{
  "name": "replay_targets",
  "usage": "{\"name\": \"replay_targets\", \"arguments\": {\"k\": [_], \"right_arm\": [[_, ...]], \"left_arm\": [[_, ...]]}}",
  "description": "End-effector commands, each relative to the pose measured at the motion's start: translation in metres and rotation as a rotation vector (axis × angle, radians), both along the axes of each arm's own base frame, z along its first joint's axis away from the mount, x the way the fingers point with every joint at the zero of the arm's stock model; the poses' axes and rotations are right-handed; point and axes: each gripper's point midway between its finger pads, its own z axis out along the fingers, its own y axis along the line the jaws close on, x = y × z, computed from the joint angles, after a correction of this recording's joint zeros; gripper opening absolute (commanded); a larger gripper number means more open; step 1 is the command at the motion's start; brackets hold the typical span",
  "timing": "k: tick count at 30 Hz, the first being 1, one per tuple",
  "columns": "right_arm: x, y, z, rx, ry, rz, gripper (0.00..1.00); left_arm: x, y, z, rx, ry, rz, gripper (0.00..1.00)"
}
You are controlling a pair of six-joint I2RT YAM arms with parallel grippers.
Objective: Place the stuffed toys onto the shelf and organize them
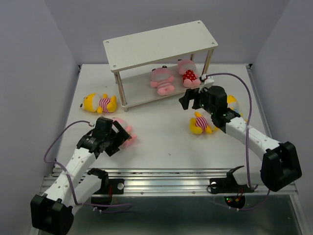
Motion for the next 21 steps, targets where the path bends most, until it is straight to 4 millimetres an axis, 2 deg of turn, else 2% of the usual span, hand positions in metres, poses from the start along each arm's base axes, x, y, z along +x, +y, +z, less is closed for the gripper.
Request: {"name": "replay_targets", "arguments": {"k": [1, 4, 5, 11, 13, 14, 19, 21], "right_arm": [[-0.002, -0.018, 0.013, 0.017, -0.037, -0.09, 1.0], [-0.006, -0.023, 0.01, 0.01, -0.032, -0.105, 1.0], [-0.006, -0.025, 0.01, 0.008, -0.034, -0.115, 1.0], [-0.009, -0.029, 0.009, -0.003, -0.036, -0.128, 1.0], [-0.009, -0.03, 0.009, -0.007, -0.035, -0.128, 1.0], [-0.009, -0.03, 0.009, -0.006, -0.036, -0.128, 1.0], [-0.009, -0.03, 0.01, -0.006, -0.036, -0.128, 1.0], [-0.01, -0.03, 0.009, -0.005, -0.034, -0.128, 1.0]], "left_arm": [[-0.005, -0.006, 0.003, -0.022, 0.022, 0.015, 0.97], [-0.006, -0.009, -0.003, -0.018, 0.045, 0.006, 0.91], [-0.007, -0.009, -0.005, -0.012, 0.057, 0.002, 0.86], [0.002, -0.004, 0.0, 0.023, 0.04, 0.033, 0.7], [0.002, -0.001, -0.002, 0.04, 0.051, 0.04, 0.68], [0.002, -0.001, -0.004, 0.045, 0.059, 0.035, 0.62], [0.001, 0.007, -0.014, 0.095, 0.088, 0.047, 0.51], [0.002, 0.008, -0.013, 0.099, 0.084, 0.051, 0.43]]}}
